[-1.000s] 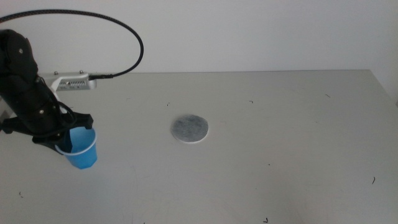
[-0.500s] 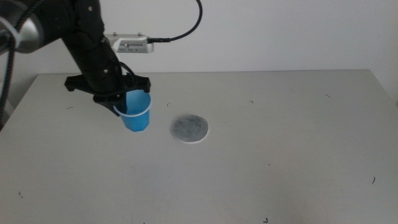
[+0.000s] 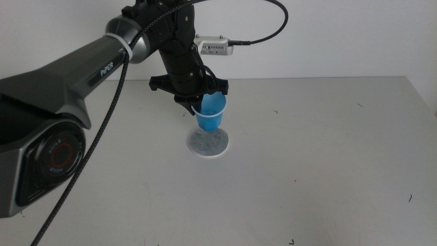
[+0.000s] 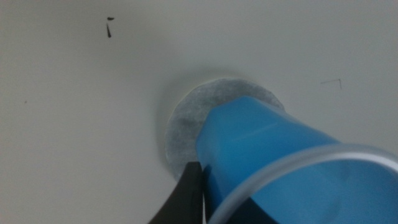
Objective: Place an empty cup on a cup mat.
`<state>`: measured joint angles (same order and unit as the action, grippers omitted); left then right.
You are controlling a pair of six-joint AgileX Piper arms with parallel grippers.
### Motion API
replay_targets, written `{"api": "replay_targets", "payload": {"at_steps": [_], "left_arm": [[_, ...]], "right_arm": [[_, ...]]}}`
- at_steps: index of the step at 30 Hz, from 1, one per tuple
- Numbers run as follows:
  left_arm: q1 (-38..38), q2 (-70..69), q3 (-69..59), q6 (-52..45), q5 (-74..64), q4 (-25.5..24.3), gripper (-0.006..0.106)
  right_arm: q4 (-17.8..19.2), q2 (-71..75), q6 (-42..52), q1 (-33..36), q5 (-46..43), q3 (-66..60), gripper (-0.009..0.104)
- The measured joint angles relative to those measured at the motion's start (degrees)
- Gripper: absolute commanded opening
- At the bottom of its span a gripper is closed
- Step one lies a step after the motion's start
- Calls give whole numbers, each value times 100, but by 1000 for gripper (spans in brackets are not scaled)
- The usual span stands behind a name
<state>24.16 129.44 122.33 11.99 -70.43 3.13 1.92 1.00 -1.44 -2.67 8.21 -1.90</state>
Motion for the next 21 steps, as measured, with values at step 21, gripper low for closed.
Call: {"api": "replay_targets", "payload": {"at_steps": [21], "left_arm": [[22, 648, 351, 62, -63, 149, 1]], "right_arm": [[0, 0, 0, 0, 0, 0, 94]]}}
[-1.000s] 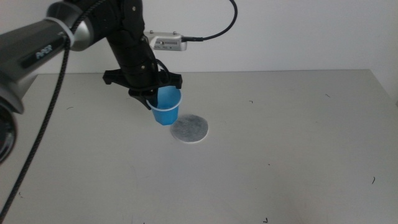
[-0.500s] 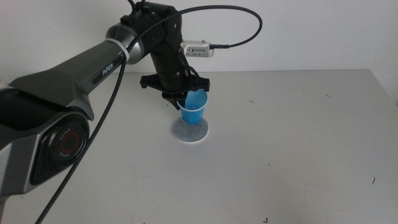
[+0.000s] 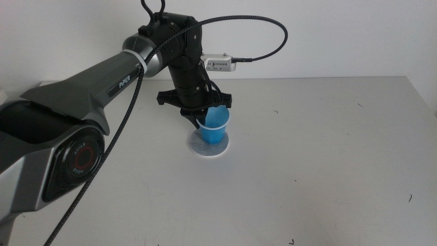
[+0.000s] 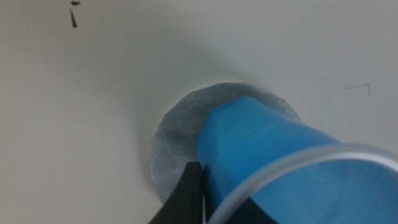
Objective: Place an empty cup on a cup mat.
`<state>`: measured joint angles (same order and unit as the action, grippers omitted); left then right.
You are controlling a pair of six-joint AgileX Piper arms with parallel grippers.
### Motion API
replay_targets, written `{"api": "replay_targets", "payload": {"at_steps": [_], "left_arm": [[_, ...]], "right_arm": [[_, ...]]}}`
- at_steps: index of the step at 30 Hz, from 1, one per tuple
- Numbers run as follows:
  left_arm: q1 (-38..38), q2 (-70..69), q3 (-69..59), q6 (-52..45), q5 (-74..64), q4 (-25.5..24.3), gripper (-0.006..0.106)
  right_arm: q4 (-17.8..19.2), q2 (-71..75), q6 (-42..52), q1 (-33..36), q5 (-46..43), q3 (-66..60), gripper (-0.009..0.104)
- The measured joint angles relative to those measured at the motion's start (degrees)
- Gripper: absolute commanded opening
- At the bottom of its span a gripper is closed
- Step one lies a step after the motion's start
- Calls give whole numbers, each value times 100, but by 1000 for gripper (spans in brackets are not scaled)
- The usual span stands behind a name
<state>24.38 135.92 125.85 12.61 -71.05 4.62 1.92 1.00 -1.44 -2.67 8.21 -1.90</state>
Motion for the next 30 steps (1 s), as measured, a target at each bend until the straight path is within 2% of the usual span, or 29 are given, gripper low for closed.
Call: {"api": "replay_targets", "payload": {"at_steps": [3, 6, 11, 16, 30], "left_arm": [[0, 42, 13, 12, 6, 6, 7], [0, 42, 18, 12, 6, 19, 21], [0, 42, 18, -6, 6, 19, 67], [-12, -65, 18, -219, -6, 19, 105], [-262, -1998, 18, -482, -55, 86, 105]], "right_arm": [[0, 0, 0, 0, 0, 0, 94], [0, 0, 0, 0, 0, 0, 94], [0, 0, 0, 0, 0, 0, 94], [0, 0, 0, 0, 0, 0, 94], [0, 0, 0, 0, 0, 0, 94]]}}
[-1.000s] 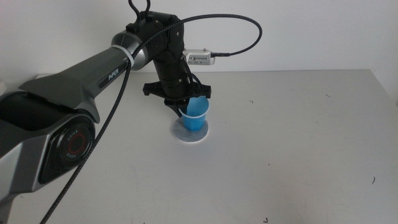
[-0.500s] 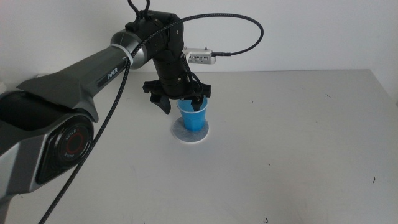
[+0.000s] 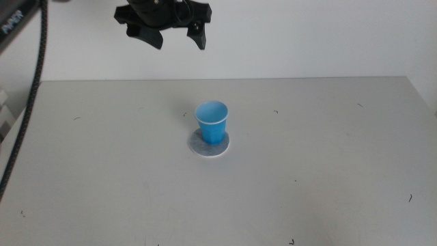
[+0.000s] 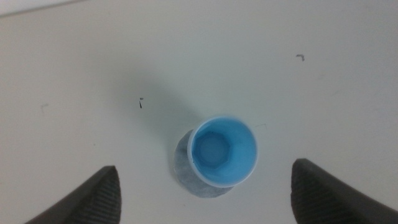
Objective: Place an empty cup on a cup mat.
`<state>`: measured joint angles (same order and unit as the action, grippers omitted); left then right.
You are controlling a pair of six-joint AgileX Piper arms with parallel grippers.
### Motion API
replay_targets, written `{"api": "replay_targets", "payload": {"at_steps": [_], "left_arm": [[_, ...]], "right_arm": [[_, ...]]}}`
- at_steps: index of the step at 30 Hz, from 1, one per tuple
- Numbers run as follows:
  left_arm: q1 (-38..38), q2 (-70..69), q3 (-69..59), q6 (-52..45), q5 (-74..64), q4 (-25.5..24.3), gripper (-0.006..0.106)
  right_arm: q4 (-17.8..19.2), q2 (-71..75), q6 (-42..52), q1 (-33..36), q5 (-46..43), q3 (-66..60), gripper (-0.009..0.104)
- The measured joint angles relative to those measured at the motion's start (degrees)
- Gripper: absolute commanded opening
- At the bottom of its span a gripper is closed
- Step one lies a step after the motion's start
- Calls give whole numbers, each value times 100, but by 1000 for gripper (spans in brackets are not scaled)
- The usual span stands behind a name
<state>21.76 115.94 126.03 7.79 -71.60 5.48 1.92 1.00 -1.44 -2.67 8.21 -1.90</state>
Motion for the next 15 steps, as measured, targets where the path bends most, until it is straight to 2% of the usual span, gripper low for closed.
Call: {"api": "replay_targets", "payload": {"at_steps": [7, 15], "left_arm": [[-24, -928, 0, -75, -52, -127, 105], [-168, -2126, -140, -1103, -106, -601, 105]], "right_arm": [[0, 0, 0, 0, 0, 0, 94], [0, 0, 0, 0, 0, 0, 94]]}}
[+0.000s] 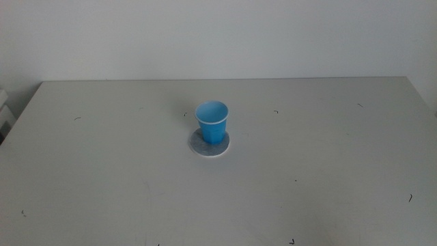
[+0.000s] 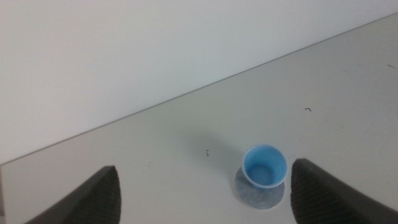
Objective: Place an empty cup on a cup mat.
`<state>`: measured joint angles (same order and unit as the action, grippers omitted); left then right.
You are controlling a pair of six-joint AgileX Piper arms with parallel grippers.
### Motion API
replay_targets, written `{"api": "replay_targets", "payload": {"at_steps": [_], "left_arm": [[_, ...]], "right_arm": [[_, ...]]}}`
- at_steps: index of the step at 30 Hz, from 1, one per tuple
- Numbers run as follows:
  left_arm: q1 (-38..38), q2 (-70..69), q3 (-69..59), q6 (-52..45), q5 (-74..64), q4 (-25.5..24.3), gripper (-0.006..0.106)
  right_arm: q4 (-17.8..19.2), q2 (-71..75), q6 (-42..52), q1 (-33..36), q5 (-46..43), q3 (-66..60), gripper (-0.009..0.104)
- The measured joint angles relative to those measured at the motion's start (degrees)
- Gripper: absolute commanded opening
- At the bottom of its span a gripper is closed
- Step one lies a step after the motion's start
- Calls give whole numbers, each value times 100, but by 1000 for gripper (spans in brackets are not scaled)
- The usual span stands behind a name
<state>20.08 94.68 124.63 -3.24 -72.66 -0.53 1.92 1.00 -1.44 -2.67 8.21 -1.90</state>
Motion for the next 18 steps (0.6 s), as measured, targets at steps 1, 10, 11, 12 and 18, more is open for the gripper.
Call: {"api": "replay_targets", "payload": {"at_steps": [1, 10, 11, 12, 18], "left_arm": [[0, -230, -143, -31, 0, -66, 105], [0, -2779, -3008, 117, 1031, -1281, 105], [0, -3064, -3453, 121, 1346, -1428, 105], [0, -3331, -3896, 152, 1660, -1542, 105], [-383, -4493, -6384, 832, 3321, -1728, 105]], "right_arm": [[0, 0, 0, 0, 0, 0, 94], [0, 0, 0, 0, 0, 0, 94], [0, 0, 0, 0, 0, 0, 94], [0, 0, 0, 0, 0, 0, 94], [0, 0, 0, 0, 0, 0, 94]]}}
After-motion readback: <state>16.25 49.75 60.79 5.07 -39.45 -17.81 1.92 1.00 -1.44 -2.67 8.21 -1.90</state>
